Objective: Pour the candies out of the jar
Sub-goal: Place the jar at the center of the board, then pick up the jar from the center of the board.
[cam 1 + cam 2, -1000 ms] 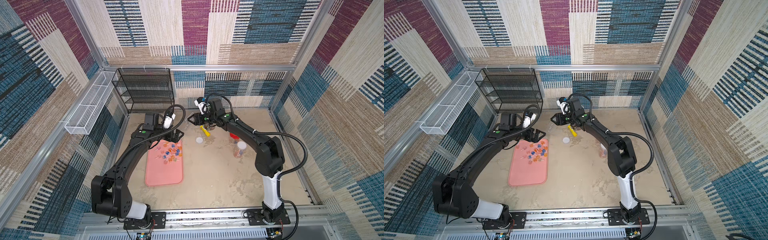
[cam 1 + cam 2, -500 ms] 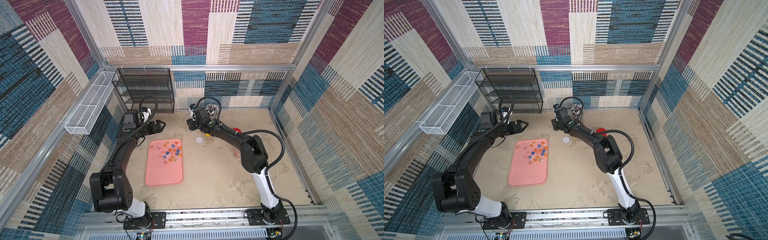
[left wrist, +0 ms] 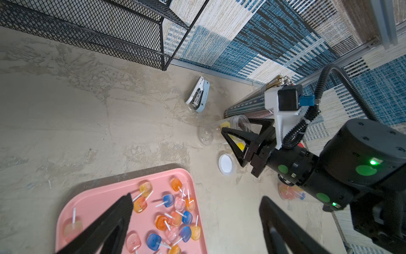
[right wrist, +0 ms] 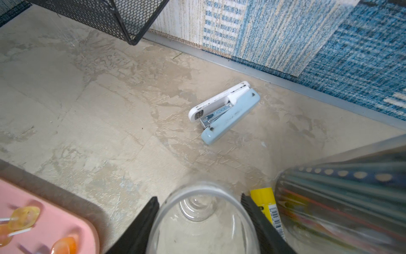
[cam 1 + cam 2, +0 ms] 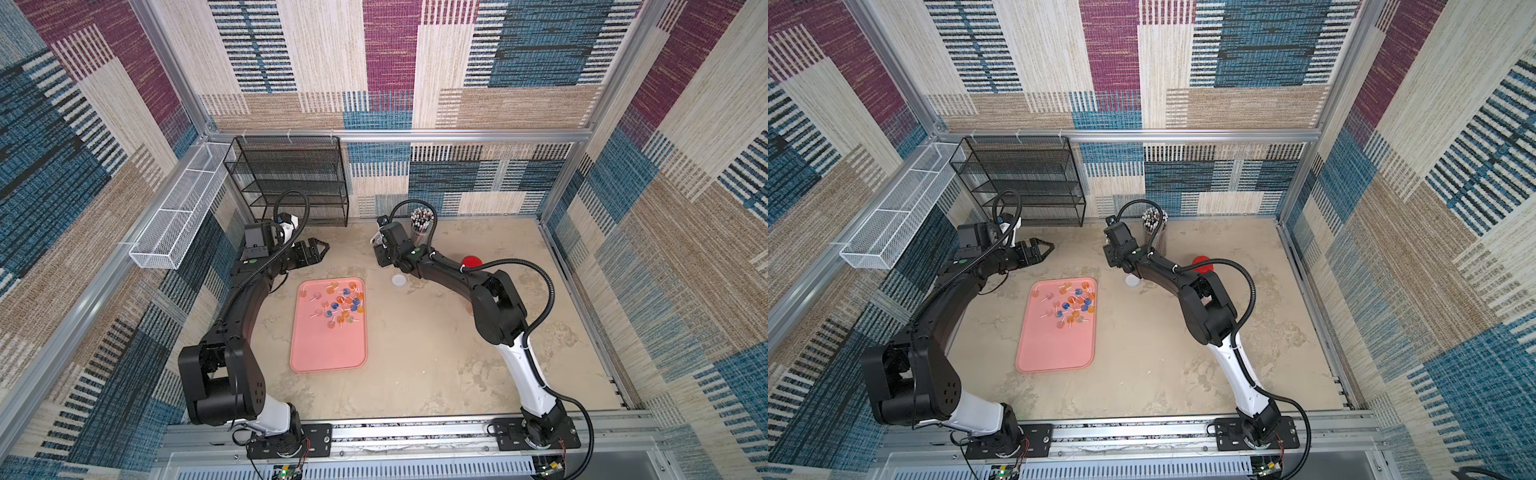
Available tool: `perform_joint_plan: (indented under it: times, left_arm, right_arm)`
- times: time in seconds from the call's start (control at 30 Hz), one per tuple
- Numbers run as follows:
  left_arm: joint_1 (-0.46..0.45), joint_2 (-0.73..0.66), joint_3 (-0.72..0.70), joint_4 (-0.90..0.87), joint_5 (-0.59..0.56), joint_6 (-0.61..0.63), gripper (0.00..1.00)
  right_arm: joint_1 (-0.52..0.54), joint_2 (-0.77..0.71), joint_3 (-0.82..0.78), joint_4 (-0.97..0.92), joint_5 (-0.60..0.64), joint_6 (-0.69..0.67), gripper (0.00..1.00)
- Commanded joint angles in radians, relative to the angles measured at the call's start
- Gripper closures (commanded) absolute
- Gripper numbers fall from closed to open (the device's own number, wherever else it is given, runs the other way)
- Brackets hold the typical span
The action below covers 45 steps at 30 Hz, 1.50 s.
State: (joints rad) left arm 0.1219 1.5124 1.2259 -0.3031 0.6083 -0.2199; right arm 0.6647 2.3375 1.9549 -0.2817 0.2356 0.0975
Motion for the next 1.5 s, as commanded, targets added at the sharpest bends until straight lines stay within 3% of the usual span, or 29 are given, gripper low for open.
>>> perform_joint_plan:
  times: [0.0, 0.07, 0.17, 0.33, 0.63, 0.83, 1.0, 1.27, 1.47]
  left_arm:
    - [0.001, 0.003, 0.003, 0.024, 0.015, -0.044, 0.07]
    - [0.001, 0.004, 0.009, 0.007, 0.006, -0.03, 0.07]
    - [0.001, 0.0, 0.025, -0.019, 0.001, -0.003, 0.07]
    - [-0.007, -0.009, 0.012, 0.022, 0.057, -0.033, 0.03]
    - [-0.119, 0.017, 0.01, 0.015, 0.044, -0.012, 0.0]
    - [-0.265, 0.068, 0.026, -0.021, 0.03, 0.015, 0.0]
    - [-0.393, 0.111, 0.054, -0.098, -0.071, 0.098, 0.0]
    - [-0.479, 0.143, 0.07, -0.124, -0.08, 0.134, 0.0]
    - [-0.493, 0.139, 0.078, -0.148, -0.115, 0.16, 0.0]
  right_arm:
    - [0.002, 0.003, 0.014, -0.008, 0.001, 0.019, 0.3]
    - [0.002, -0.011, 0.04, -0.043, -0.005, 0.04, 0.2]
    - [0.002, -0.077, 0.041, -0.083, -0.051, 0.06, 0.12]
    - [0.001, -0.205, -0.015, -0.175, -0.114, 0.118, 0.1]
    - [-0.043, -0.619, -0.469, -0.225, -0.092, 0.243, 0.06]
    - [-0.194, -0.896, -0.746, -0.265, -0.055, 0.314, 0.04]
    - [-0.308, -1.063, -0.886, -0.294, -0.03, 0.337, 0.01]
    - [-0.377, -1.055, -0.951, -0.304, -0.146, 0.301, 0.01]
    - [-0.387, -0.983, -0.964, -0.286, -0.116, 0.321, 0.06]
